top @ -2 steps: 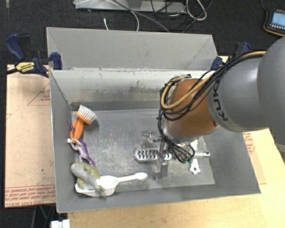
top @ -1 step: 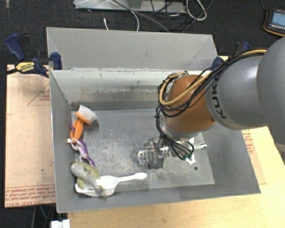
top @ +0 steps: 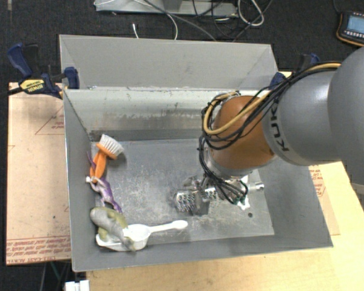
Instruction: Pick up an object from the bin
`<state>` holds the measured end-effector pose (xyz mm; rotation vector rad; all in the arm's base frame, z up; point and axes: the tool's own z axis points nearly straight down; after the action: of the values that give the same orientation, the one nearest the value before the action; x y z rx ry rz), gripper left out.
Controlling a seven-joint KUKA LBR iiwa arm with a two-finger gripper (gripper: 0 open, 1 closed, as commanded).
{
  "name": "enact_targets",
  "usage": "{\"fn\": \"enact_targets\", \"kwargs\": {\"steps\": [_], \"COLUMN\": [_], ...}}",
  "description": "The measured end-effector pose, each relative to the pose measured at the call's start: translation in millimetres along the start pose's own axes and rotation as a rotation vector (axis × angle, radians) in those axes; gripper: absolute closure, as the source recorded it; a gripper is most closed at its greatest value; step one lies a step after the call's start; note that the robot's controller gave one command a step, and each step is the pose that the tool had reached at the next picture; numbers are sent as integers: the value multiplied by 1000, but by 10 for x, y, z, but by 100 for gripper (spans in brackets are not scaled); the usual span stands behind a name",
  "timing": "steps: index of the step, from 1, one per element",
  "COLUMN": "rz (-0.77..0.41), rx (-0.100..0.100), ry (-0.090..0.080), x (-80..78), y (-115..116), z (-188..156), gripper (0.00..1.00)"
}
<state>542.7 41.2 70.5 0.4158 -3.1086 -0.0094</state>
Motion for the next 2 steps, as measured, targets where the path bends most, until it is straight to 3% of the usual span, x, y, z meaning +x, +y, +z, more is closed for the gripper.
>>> {"fn": "enact_targets", "kwargs": {"steps": [2], "rz": [2], "rx": [-1], "ry": [1], "x": [5], "y": [9], "z": [-251], "gripper": [100]}}
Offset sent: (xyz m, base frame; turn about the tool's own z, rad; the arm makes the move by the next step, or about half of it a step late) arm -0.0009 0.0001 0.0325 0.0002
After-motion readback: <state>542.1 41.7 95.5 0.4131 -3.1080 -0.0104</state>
